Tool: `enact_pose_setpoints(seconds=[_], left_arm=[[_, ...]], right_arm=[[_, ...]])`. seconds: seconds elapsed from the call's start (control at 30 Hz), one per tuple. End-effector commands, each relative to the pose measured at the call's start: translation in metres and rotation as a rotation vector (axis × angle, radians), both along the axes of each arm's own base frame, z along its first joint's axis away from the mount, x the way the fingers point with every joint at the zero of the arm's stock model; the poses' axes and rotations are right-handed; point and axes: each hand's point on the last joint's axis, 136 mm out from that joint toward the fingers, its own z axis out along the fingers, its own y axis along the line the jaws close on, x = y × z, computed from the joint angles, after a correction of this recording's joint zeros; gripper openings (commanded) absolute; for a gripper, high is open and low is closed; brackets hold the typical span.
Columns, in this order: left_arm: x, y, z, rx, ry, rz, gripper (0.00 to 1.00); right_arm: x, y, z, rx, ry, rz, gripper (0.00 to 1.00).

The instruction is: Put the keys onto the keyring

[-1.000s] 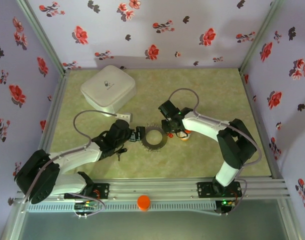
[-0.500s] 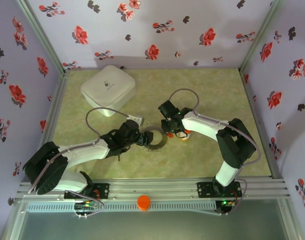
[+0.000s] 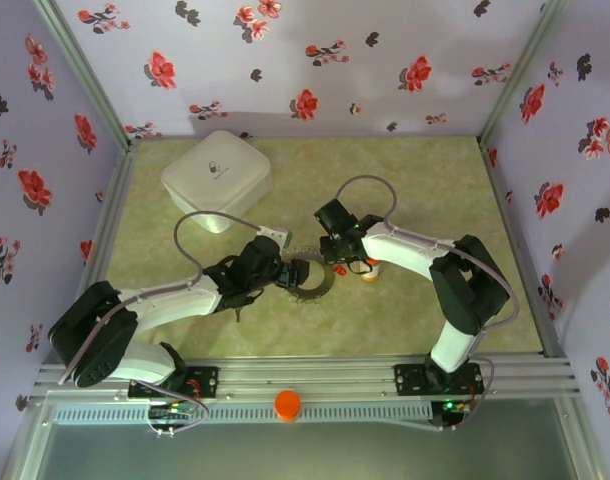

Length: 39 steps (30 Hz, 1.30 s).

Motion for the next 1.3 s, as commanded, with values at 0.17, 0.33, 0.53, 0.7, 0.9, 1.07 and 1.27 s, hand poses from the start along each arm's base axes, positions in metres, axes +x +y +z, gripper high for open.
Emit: enact_pose_setpoints(seconds=[0.17, 0.33, 0.53, 0.7, 0.9, 1.07, 1.27], left_arm=[[0.005, 0.003, 0.008, -0.001, -0.031, 0.028, 0.81], [0.007, 0.011, 0.004, 0.029, -0.019, 0.07, 0.82], [0.006, 0.018, 0.0, 0.042, -0.002, 0.103, 0.82], [0.012, 0.029, 0.001, 0.032, -0.005, 0.15, 0.83], [0.025, 0.057, 0.004, 0.01, -0.014, 0.242, 0.83], [0.028, 0.062, 0.01, 0.015, -0.042, 0.254, 0.83], [0.028, 0.061, 0.006, 0.0, -0.039, 0.251, 0.83]], right_arm=[[-0.015, -0.032, 0.001, -0.126, 0.029, -0.004, 0.22], [-0.01, -0.026, 0.024, -0.101, -0.012, 0.025, 0.22], [-0.013, -0.009, 0.062, -0.059, -0.083, 0.067, 0.24], [-0.048, 0.015, 0.06, -0.017, -0.051, 0.096, 0.24], [-0.094, 0.051, 0.049, 0.172, 0.042, 0.047, 0.24], [-0.12, 0.065, 0.041, 0.242, 0.077, -0.024, 0.21], [-0.131, 0.056, 0.026, 0.327, 0.102, -0.199, 0.15]])
